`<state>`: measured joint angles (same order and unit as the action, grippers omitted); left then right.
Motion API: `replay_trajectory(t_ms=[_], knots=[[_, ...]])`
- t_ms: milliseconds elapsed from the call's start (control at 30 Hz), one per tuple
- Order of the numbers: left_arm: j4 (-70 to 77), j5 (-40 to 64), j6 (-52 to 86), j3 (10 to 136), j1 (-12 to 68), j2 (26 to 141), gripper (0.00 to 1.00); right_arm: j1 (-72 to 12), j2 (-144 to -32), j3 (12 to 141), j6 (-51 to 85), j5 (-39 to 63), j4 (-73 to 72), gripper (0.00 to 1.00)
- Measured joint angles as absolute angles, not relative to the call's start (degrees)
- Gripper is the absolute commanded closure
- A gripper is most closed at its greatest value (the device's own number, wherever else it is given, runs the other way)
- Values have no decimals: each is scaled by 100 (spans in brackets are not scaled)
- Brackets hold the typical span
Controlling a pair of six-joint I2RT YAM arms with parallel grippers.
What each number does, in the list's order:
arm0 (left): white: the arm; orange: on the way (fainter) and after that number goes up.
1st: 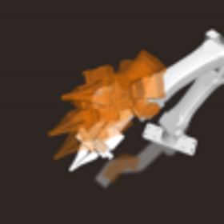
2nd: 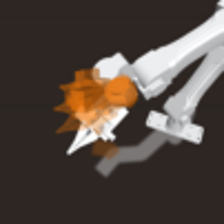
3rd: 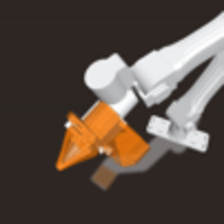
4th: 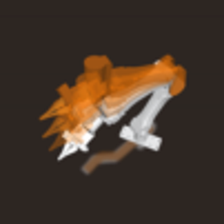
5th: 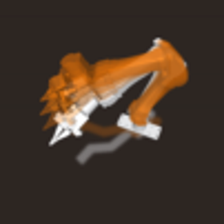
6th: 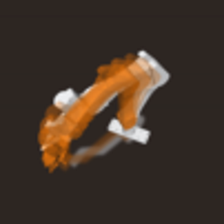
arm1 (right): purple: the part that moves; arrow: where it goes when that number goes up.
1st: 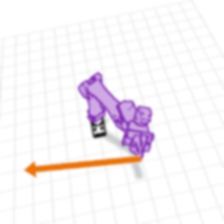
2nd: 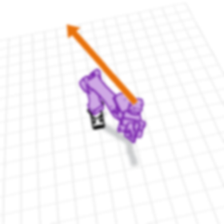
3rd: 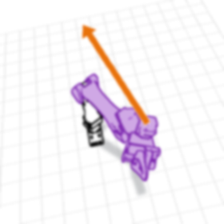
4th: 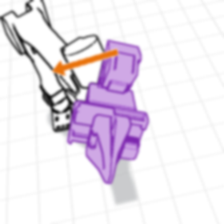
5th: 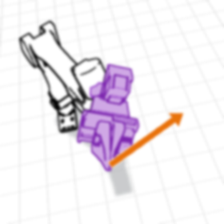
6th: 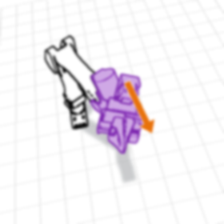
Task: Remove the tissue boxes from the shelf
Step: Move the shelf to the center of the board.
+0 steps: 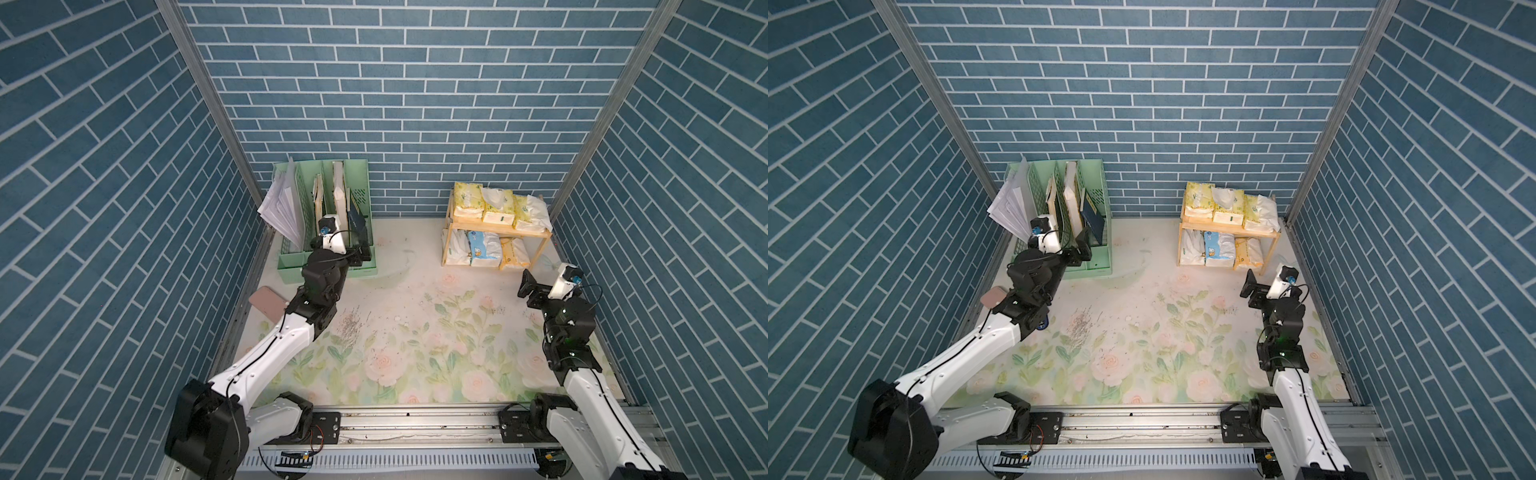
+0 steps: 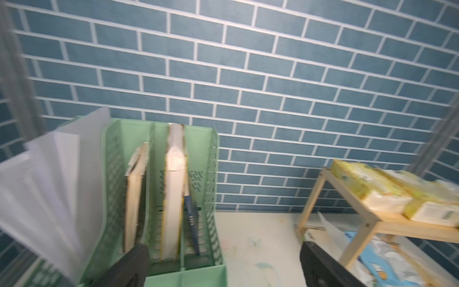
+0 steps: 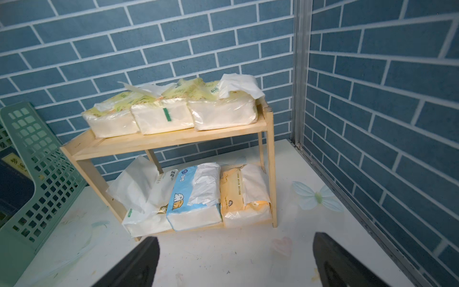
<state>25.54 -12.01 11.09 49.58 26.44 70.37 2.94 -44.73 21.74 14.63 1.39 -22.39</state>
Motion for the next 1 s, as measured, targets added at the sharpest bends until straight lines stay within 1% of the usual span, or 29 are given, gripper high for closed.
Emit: replay_trajectory(t_ms=[133,267,367,600,733,833,1000], knots=[[2329,-749,1651,5863,3079,7931,4,1149,-4982,2596,1883,858,-2226,0],[2193,-132,2333,6667,3273,8772,9,2311,-5763,2818,2687,1920,-2829,2],[2158,362,2777,7229,3293,9373,11,2749,-6364,3041,3146,2447,-3083,1],[2311,1509,3673,8326,3317,10663,13,2781,-7214,3774,3697,3264,-3618,0],[2401,2145,4115,9065,3341,11443,17,2792,-7642,4036,4086,3647,-4206,0],[2405,2414,4331,9513,3347,11917,18,2792,-8051,4313,4348,3942,-4554,0],[2134,2582,4447,10300,3352,12584,23,2792,-8678,4777,4672,4348,-5026,0]])
